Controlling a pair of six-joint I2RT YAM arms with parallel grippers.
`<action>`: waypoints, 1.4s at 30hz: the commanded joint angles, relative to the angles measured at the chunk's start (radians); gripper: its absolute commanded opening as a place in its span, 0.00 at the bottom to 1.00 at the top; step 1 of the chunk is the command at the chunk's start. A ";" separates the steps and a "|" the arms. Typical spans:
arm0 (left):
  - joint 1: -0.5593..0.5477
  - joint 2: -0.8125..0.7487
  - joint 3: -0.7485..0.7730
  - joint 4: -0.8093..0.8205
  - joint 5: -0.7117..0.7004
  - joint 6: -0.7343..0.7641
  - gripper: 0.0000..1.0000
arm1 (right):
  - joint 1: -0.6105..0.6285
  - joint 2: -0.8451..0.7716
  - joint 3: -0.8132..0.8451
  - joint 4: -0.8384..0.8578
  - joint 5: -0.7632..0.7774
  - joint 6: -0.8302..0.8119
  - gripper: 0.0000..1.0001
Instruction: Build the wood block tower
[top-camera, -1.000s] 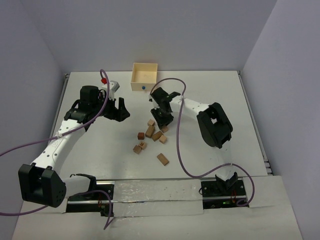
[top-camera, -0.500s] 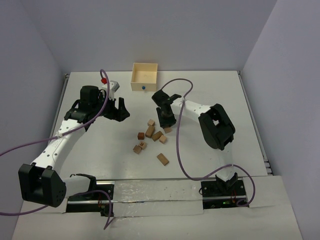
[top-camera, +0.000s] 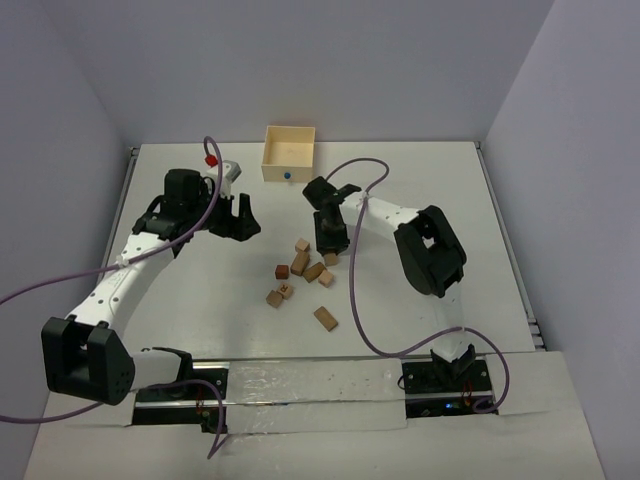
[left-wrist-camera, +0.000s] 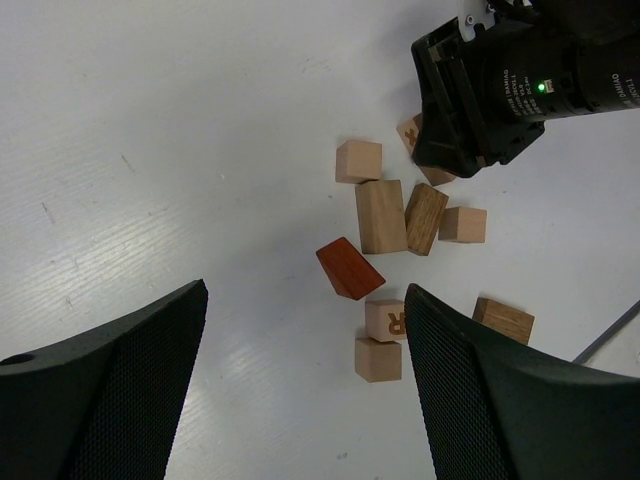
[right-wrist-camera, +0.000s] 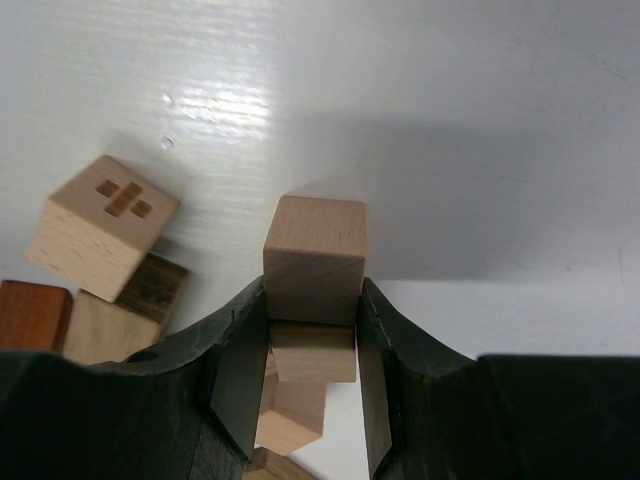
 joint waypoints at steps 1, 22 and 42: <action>0.005 0.010 0.054 -0.002 -0.006 -0.009 0.86 | 0.001 0.063 0.089 -0.051 -0.012 0.051 0.00; 0.005 0.025 0.057 0.001 -0.006 -0.015 0.86 | 0.056 0.110 0.107 -0.046 -0.029 0.107 0.00; 0.005 0.041 0.067 0.001 -0.009 -0.020 0.86 | 0.057 0.061 0.049 -0.003 -0.063 0.110 0.61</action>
